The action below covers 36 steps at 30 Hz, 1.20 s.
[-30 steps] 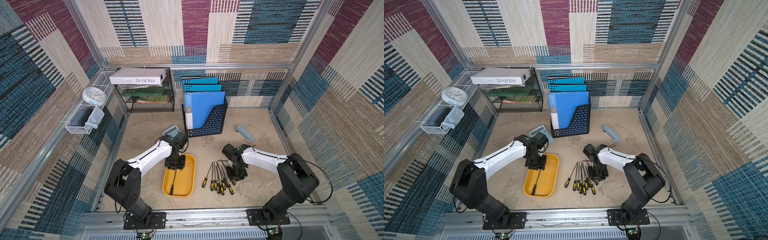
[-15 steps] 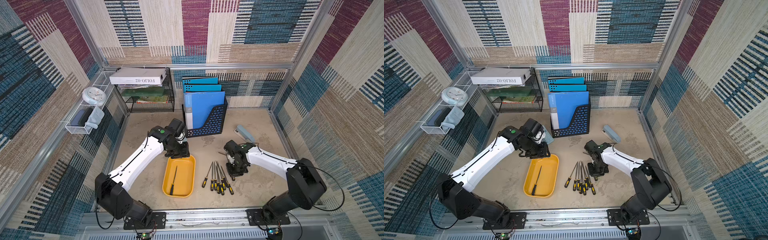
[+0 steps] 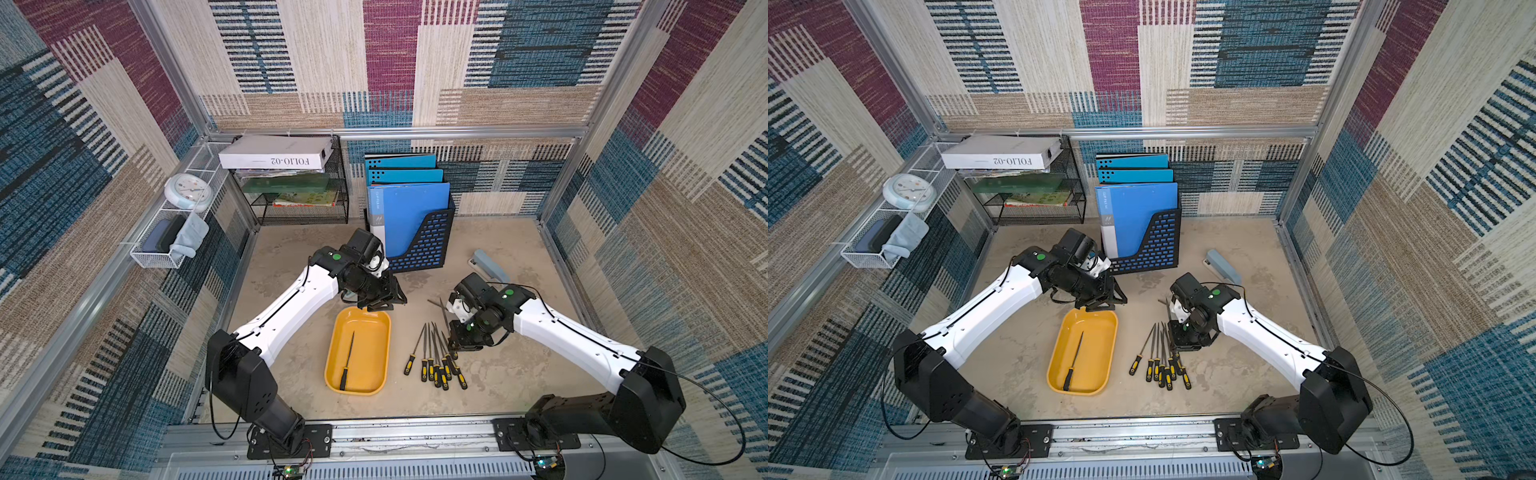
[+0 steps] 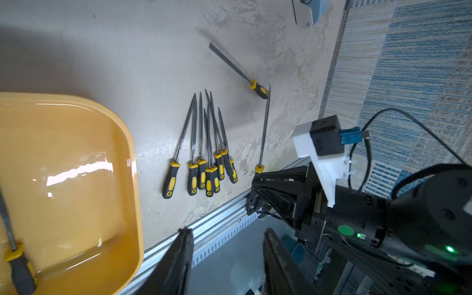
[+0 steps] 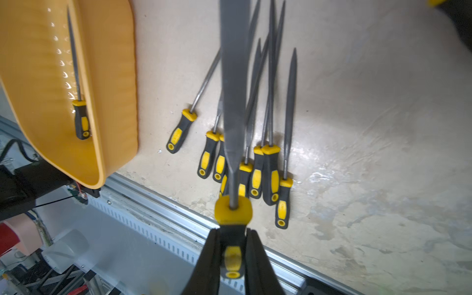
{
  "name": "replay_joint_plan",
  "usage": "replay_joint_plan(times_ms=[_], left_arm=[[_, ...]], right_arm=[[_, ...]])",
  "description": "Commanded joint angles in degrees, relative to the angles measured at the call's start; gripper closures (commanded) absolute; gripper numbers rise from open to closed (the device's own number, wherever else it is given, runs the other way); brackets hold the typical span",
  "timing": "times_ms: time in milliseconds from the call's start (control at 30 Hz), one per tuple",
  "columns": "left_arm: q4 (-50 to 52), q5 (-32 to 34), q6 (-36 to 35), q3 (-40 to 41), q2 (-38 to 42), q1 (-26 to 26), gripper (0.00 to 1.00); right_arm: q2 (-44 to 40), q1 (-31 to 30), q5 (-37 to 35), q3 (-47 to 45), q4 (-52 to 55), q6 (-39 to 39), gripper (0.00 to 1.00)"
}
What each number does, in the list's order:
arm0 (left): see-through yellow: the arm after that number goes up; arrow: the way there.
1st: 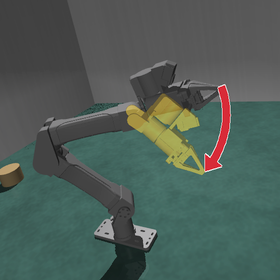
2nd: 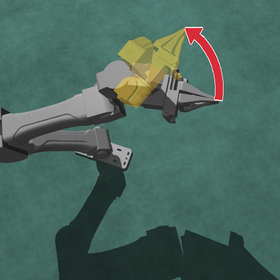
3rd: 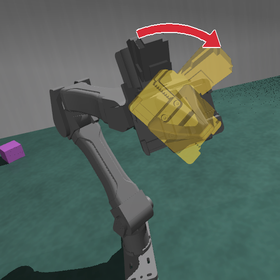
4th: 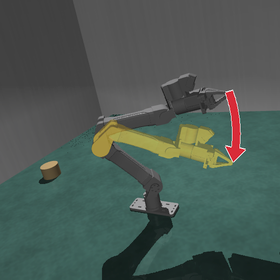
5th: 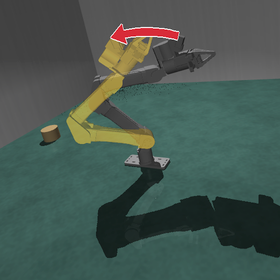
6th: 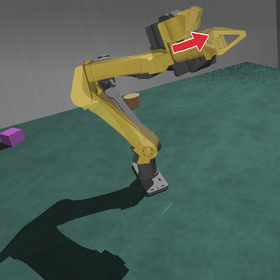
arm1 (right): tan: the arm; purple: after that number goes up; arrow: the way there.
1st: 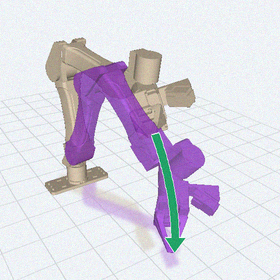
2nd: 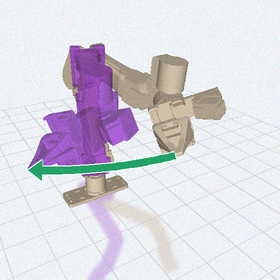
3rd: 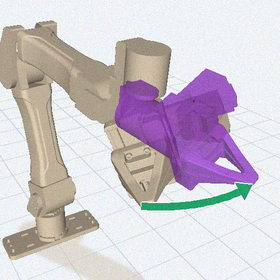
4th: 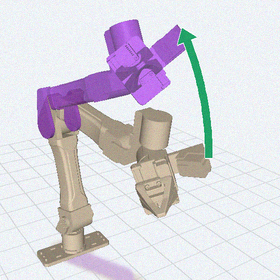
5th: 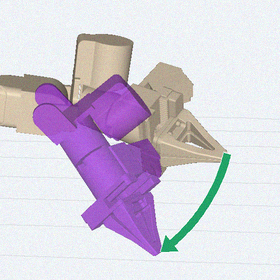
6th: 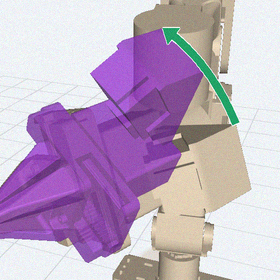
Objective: Put the file tool into the storage box
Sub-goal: Pick up the file tool from the center of the board, then place the file tool in the storage box.
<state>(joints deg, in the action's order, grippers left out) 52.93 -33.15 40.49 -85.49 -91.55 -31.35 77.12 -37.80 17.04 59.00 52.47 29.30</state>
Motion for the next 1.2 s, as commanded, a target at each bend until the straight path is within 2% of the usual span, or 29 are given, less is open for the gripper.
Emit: replay_joint_plan(times_ms=[0,167,300,600,767,800,933,967,1000,1100,1167], left_arm=[[-2.77,-3.3,2.53,0.34,-0.57,-0.28,0.52],[-8.06,-3.71,7.95,2.64,-0.79,-1.2,0.52],[-11.51,-1.42,11.37,3.31,-1.14,-2.6,0.51],[-13.73,5.1,12.97,5.34,-3.24,-3.54,0.54],[-14.09,7.08,12.03,4.97,-5.15,-3.53,0.58],[-14.55,6.89,12.07,4.95,-5.36,-3.54,0.61],[-14.44,7.34,11.3,5.07,-5.69,-3.71,0.93],[-13.99,7.62,10.99,5.24,-5.6,-3.66,0.98],[-13.52,7.83,10.58,5.34,-5.39,-3.67,0.98],[-11.8,7.59,8.44,5.74,-3.88,-3.13,0.98],[-9.91,7.41,5.99,6.81,-2.28,-2.46,0.99]], right_arm=[[-0.45,-0.43,4.19,1.76,-4.81,2.85,0.9],[-0.94,-1.81,8.01,2.26,-10.77,6.76,0.9],[-0.51,-2.77,10.04,1.55,-15.08,9.39,0.9],[-0.06,-5.89,13.26,0.96,-19.97,12.75,0.9],[-0.67,-7.23,14.24,-0.67,-23.11,14.98,0.9],[-0.63,-7.45,14.33,-0.82,-23.27,15.21,0.9],[-0.53,-7.73,13.93,-1.08,-23.89,15.74,0.9],[-0.43,-7.73,13.79,-1.08,-24.04,15.87,0.9],[-0.34,-7.73,13.65,-1.16,-24.11,15.88,0.89],[0.43,-7.64,12.94,-1.02,-24.02,16.22,0.82],[1.34,-7.47,12.05,0.12,-23.27,15.92,0.59]])
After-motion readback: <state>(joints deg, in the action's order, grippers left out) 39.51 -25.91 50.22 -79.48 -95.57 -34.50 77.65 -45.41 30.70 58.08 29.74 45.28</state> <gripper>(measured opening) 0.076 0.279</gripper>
